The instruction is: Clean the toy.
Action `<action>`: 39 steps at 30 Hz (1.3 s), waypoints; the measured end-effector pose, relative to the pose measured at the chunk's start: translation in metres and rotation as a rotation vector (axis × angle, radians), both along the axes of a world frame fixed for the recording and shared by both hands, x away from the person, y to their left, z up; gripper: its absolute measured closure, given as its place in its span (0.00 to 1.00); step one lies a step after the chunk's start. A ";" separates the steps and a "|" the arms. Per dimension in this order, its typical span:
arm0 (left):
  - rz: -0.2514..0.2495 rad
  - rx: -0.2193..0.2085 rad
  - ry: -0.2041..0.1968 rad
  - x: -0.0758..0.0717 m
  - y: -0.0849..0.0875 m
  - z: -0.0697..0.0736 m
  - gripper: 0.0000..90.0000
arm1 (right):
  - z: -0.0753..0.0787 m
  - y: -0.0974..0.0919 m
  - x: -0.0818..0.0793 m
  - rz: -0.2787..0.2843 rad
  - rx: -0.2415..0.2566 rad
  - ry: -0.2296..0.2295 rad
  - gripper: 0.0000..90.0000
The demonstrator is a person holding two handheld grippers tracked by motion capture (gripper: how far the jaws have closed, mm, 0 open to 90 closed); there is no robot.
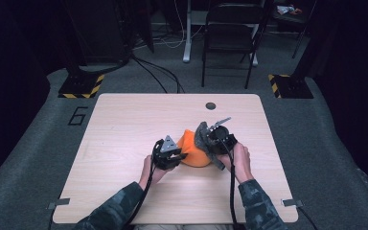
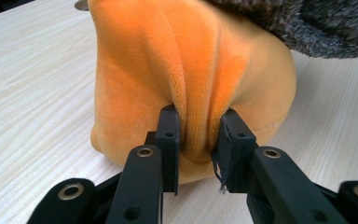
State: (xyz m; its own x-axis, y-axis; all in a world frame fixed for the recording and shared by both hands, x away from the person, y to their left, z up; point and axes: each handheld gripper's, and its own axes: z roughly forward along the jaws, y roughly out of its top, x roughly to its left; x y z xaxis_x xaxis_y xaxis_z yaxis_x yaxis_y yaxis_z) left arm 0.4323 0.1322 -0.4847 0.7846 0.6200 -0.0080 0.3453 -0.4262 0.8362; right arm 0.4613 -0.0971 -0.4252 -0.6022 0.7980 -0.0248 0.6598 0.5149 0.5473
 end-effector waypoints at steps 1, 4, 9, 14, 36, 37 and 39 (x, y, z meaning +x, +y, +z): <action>-0.002 0.002 0.001 0.000 0.000 0.000 0.81 | -0.001 -0.001 0.000 -0.006 0.009 0.013 0.81; 0.004 0.005 -0.009 -0.001 -0.001 0.000 0.81 | -0.003 -0.003 0.001 -0.002 0.011 0.018 0.81; 0.003 -0.001 -0.011 -0.001 -0.001 -0.001 0.81 | -0.006 -0.009 0.003 -0.003 0.002 0.042 0.81; 0.001 0.004 -0.013 -0.001 0.000 -0.001 0.81 | -0.017 -0.021 0.009 -0.019 0.012 0.096 0.81; 0.012 0.029 -0.074 -0.010 -0.005 -0.001 0.79 | 0.039 0.009 -0.011 0.058 0.103 -0.154 0.81; 0.012 0.030 -0.079 -0.011 -0.005 0.000 0.79 | 0.040 0.015 -0.012 0.064 0.105 -0.163 0.82; 0.002 0.042 -0.094 -0.012 -0.006 0.001 0.79 | 0.039 0.026 -0.012 0.086 0.093 -0.188 0.81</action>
State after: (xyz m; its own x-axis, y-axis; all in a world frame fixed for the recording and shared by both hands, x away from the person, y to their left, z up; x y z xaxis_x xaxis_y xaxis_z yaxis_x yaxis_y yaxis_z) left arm 0.4201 0.1262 -0.4839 0.7795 0.6196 0.0917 0.2666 -0.4607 0.8465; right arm 0.4489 -0.0707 -0.3867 -0.6602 0.7477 -0.0718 0.4976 0.5070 0.7038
